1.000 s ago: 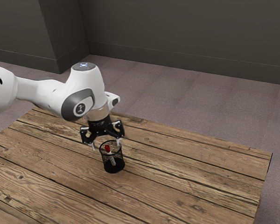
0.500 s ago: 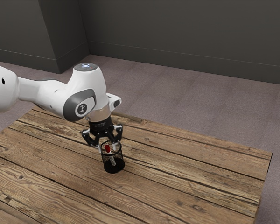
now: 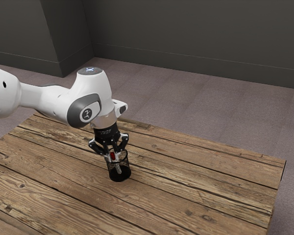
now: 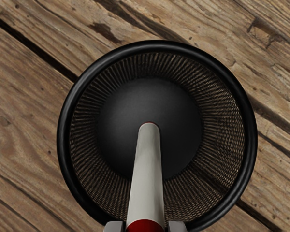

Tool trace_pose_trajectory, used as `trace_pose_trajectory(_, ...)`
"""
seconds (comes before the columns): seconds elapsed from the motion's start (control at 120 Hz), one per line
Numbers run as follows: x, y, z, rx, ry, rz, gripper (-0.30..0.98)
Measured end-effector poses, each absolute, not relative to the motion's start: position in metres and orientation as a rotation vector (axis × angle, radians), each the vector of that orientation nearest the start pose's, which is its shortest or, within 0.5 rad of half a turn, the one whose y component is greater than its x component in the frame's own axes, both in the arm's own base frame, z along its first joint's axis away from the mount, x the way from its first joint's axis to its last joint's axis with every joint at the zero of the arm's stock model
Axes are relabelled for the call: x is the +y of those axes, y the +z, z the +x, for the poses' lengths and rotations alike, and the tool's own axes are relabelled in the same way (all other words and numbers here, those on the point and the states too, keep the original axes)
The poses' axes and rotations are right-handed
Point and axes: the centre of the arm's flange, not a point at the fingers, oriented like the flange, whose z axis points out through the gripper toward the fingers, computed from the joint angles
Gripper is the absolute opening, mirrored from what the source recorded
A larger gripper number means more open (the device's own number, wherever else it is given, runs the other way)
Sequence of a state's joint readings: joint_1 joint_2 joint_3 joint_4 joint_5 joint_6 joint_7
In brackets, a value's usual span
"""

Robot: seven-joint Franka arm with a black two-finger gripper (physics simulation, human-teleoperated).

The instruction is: Take the marker out of the pen holder and place it to the left of the pen holder.

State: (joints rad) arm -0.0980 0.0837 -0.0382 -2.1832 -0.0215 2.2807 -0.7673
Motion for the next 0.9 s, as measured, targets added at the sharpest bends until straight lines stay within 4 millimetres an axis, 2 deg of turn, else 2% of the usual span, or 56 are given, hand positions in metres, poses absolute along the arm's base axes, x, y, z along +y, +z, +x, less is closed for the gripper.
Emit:
trace_pose_trajectory(0.233, -0.074, 0.353, 0.540, -1.006, -0.002, -2.997, -0.01)
trace_pose_trajectory(0.367, -0.074, 0.367, 0.546, -1.007, -0.031, -3.001, -0.02)
trace_pose_trajectory(0.5, -0.075, 0.399, 0.552, -1.007, -0.082, -3.007, -0.03)
trace_pose_trajectory(0.717, -0.073, 0.479, 0.545, -1.001, -0.199, -3.013, -0.04)
trace_pose_trajectory(0.767, -0.071, 0.491, 0.545, -0.984, -0.226, -3.002, -0.04)
trace_pose_trajectory(0.825, -0.061, 0.499, 0.546, -0.960, -0.256, -2.965, -0.05)
trace_pose_trajectory(0.9, -0.033, 0.501, 0.551, -0.939, -0.306, -2.885, -0.05)
